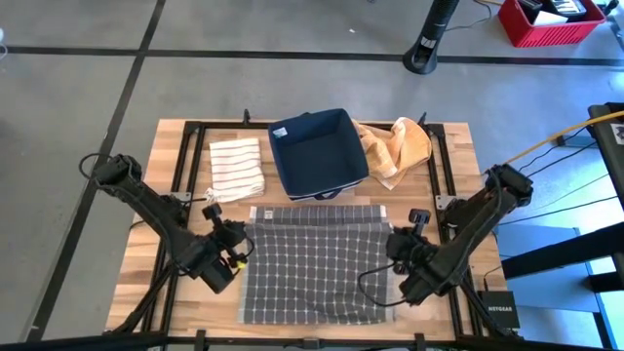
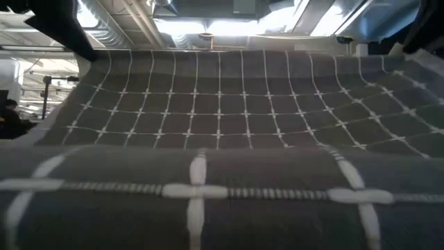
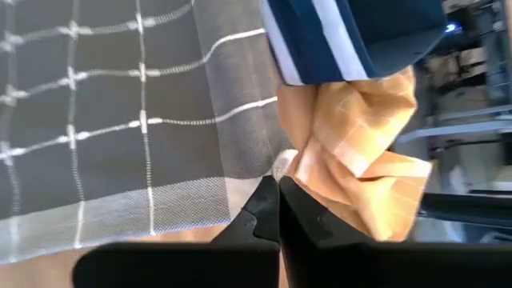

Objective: Fold towel
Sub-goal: Fold the black towel

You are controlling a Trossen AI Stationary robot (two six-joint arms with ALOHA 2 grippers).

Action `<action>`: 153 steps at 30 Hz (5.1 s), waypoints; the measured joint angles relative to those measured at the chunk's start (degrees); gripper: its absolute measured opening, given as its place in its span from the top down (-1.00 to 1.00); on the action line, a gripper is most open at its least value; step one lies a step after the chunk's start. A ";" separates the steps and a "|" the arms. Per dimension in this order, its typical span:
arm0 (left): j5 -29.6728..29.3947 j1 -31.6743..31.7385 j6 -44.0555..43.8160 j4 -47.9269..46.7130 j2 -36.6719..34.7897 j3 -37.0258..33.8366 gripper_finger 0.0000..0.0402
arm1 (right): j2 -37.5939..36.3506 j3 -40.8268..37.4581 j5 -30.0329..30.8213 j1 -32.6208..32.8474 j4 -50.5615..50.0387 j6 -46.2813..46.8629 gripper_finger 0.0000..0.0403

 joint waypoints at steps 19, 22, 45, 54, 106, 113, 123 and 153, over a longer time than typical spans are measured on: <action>-0.61 5.61 0.18 19.20 0.04 -17.15 0.96 | -0.13 -18.87 3.82 -6.06 19.25 -3.64 1.00; -0.60 6.51 0.18 19.47 0.04 -18.30 0.96 | -0.13 -18.98 5.63 -7.02 19.65 -4.23 0.99; 20.75 3.49 7.95 35.68 -1.52 -17.41 0.29 | -0.26 -16.29 -8.79 -6.46 40.27 -8.81 0.27; 28.46 -1.18 4.57 46.01 -0.24 -24.84 0.29 | -0.11 -27.22 -15.49 -5.25 68.80 -11.52 0.29; 23.20 15.61 24.15 25.23 -8.64 -14.52 0.29 | -5.41 -20.35 -10.38 -15.69 42.23 -36.10 0.29; 36.85 30.35 34.82 27.53 -9.22 -22.26 0.29 | -9.98 -29.90 -13.38 -22.94 51.22 -37.64 0.29; 49.84 40.84 45.24 38.12 -10.26 -27.29 0.29 | -12.46 -38.59 -16.44 -24.75 64.59 -38.36 0.29; 56.38 41.52 48.68 45.66 -12.13 -32.61 0.96 | -17.47 -36.26 -22.28 -31.78 52.11 -39.02 0.53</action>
